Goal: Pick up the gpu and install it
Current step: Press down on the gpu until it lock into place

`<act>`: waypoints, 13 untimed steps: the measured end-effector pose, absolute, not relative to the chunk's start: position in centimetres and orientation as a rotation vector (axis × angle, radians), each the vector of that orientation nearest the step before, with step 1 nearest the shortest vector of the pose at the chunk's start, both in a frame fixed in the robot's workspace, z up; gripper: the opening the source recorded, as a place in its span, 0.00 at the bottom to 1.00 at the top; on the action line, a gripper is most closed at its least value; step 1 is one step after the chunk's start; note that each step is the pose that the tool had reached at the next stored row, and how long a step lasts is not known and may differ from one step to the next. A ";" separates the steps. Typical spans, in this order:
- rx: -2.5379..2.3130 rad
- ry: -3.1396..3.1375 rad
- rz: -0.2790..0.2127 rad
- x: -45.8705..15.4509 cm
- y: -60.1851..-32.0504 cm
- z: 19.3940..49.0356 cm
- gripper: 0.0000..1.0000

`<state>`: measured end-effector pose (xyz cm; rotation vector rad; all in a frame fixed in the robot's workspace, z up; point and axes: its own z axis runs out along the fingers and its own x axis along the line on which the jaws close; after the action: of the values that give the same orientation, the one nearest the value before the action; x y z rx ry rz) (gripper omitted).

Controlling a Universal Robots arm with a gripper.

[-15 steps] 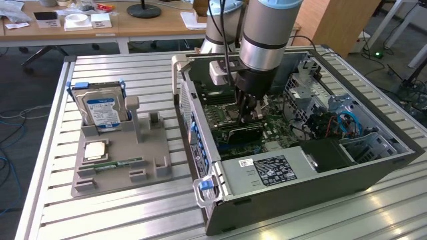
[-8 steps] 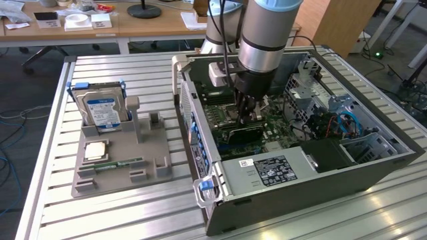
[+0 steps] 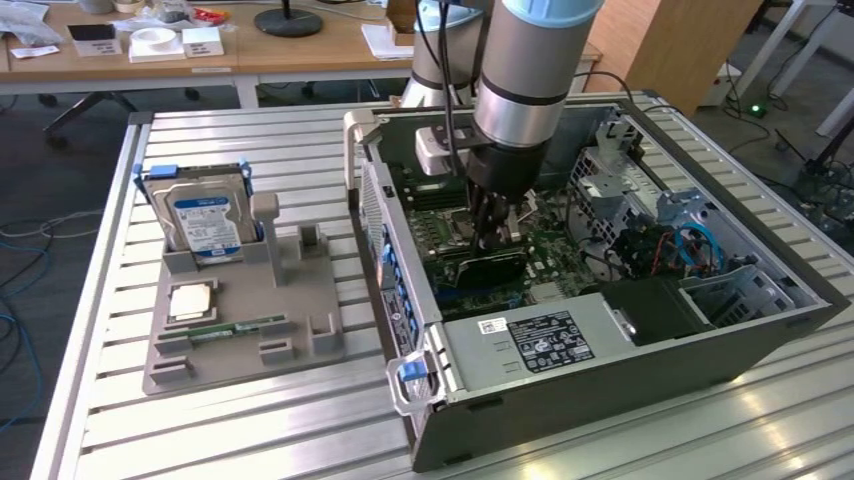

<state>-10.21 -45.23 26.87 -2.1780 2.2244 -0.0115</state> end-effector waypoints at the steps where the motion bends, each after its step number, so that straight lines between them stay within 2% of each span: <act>1: -2.178 2.224 -0.011 -10.2 -45.2 26.8 0.11; 13: -2.178 2.224 -0.011 -10.2 -45.2 26.5 0.11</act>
<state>-10.21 -45.23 26.45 -2.1779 2.2243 -0.0115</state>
